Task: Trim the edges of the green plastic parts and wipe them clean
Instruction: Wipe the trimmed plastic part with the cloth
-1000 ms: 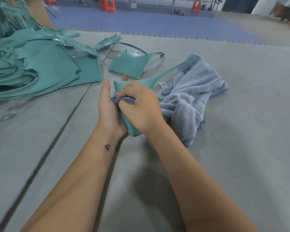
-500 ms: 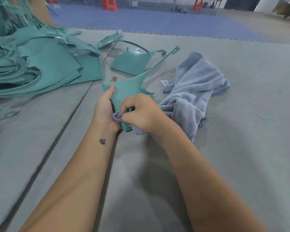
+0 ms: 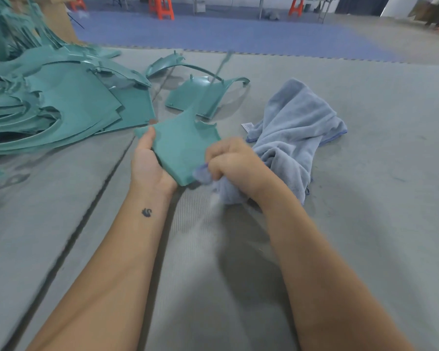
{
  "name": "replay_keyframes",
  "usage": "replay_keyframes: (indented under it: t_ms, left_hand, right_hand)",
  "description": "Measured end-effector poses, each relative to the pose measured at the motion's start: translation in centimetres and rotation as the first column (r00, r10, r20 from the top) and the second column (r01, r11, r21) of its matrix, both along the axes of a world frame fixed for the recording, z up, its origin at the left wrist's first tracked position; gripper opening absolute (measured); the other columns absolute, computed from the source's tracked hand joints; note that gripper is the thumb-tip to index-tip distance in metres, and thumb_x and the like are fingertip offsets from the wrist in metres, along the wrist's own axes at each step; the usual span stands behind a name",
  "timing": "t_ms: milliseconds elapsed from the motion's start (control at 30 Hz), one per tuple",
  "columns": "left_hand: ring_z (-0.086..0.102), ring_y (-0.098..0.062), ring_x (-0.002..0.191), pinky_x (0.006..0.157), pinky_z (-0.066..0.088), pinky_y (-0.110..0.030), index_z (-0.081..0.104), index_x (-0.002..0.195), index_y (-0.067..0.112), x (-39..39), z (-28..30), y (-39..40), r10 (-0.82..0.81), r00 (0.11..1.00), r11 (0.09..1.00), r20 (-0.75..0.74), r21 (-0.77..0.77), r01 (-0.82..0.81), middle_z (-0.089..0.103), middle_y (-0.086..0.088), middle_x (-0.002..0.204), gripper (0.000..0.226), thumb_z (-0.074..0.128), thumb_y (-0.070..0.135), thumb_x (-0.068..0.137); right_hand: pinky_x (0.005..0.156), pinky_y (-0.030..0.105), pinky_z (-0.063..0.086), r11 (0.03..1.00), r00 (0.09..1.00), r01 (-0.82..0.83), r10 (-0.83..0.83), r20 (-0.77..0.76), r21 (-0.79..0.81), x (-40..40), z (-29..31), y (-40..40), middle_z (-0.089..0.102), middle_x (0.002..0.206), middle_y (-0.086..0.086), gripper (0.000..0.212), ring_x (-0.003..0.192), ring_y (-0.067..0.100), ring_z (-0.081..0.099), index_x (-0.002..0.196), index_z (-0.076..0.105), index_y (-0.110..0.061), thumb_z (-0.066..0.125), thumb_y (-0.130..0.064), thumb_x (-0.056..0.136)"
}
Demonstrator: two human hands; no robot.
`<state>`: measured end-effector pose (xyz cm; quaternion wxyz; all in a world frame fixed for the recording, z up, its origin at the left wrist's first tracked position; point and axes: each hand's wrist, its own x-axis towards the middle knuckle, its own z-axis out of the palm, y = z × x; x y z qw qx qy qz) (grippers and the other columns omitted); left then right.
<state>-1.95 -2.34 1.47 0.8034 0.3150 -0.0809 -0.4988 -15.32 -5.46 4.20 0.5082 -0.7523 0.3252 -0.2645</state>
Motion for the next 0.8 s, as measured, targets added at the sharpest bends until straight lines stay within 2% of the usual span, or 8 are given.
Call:
replay_keyframes:
  t_ms: [33,100,200,267,367,533,700,800]
  left_hand:
    - [0.073,-0.025,0.067,0.058,0.056,-0.036,0.077,0.06,0.013,0.0,0.1,0.2,0.004,1.0,1.0,-0.027,-0.015,-0.004,0.075,-0.009,0.076,0.059,0.038,0.028,0.102]
    - [0.073,-0.029,0.073,0.059,0.058,-0.041,0.073,0.086,0.007,0.1,0.4,0.4,0.037,0.998,0.999,-0.055,-0.02,-0.038,0.075,-0.013,0.086,0.032,0.045,0.016,0.098]
    - [0.069,-0.035,0.097,0.087,0.052,-0.056,0.062,0.102,0.006,-0.1,0.8,0.2,0.09,0.992,0.995,-0.089,-0.041,-0.094,0.073,-0.014,0.098,0.019,0.044,0.001,0.095]
    - [0.068,-0.035,0.096,0.09,0.049,-0.057,0.061,0.1,0.005,-0.4,0.9,0.0,0.098,0.99,0.993,-0.105,-0.06,-0.105,0.073,-0.013,0.095,0.02,0.042,0.001,0.097]
    - [0.065,-0.035,0.102,0.083,0.051,-0.05,0.061,0.1,0.001,-0.5,0.9,0.0,0.097,0.986,0.991,-0.136,-0.075,-0.108,0.069,-0.013,0.109,0.022,0.039,0.006,0.099]
    - [0.072,-0.025,0.066,0.056,0.057,-0.035,0.061,0.091,0.002,-0.5,0.7,0.2,0.106,0.992,0.993,-0.074,-0.043,-0.109,0.074,-0.011,0.075,0.026,0.038,0.009,0.101]
    - [0.072,-0.023,0.066,0.054,0.057,-0.03,0.062,0.102,0.003,-0.8,0.6,0.2,0.061,0.996,0.995,0.066,0.073,-0.066,0.074,-0.008,0.076,0.02,0.043,0.008,0.099]
    - [0.07,-0.031,0.091,0.075,0.059,-0.038,0.058,0.123,-0.003,-0.8,0.7,-0.1,0.053,0.992,0.992,0.115,0.107,-0.065,0.071,-0.016,0.103,0.031,0.044,0.004,0.096]
  right_hand:
    - [0.046,0.02,0.024,0.991,0.981,0.094,-0.109,0.161,0.1,-0.2,0.1,-0.2,0.03,0.043,-0.005,0.022,0.047,0.01,0.031,0.039,0.04,-0.019,0.046,0.0,0.048]
    - [0.051,0.024,0.023,0.942,0.875,0.3,-0.334,0.352,0.149,-0.9,0.0,-1.1,0.03,0.047,-0.007,0.022,0.051,0.01,0.03,0.041,0.038,-0.022,0.046,-0.005,0.051]
    - [0.052,0.017,0.027,0.867,0.814,0.491,-0.423,0.397,-0.082,-0.8,-1.0,-1.4,0.033,0.048,-0.016,0.028,0.052,0.002,0.03,0.048,0.039,-0.025,0.053,-0.012,0.069]
    - [0.053,0.017,0.028,0.858,0.882,0.434,-0.342,0.326,-0.275,0.4,-1.9,-0.9,0.037,0.052,-0.012,0.031,0.057,0.004,0.033,0.054,0.042,-0.024,0.059,-0.008,0.076]
    - [0.054,0.027,0.027,0.833,0.946,0.324,-0.273,0.176,-0.449,1.9,-2.9,0.0,0.035,0.053,-0.009,0.043,0.058,0.013,0.035,0.057,0.033,-0.027,0.062,0.0,0.073]
    - [0.054,0.032,0.033,0.743,0.986,0.168,-0.119,0.118,-0.648,1.7,-2.5,0.8,0.044,0.063,0.0,0.007,0.058,0.022,0.041,0.062,0.051,-0.004,0.056,-0.004,0.065]
    - [0.05,0.036,0.032,0.824,0.998,-0.042,0.012,-0.056,-0.566,1.7,-2.3,1.1,0.038,0.051,-0.003,0.032,0.053,0.019,0.038,0.055,0.044,-0.017,0.066,0.0,0.07]
    - [0.043,0.026,0.025,0.931,0.999,-0.03,0.025,-0.02,-0.363,1.7,-2.1,1.0,0.031,0.042,-0.008,0.044,0.042,0.009,0.033,0.051,0.037,-0.02,0.067,0.001,0.076]
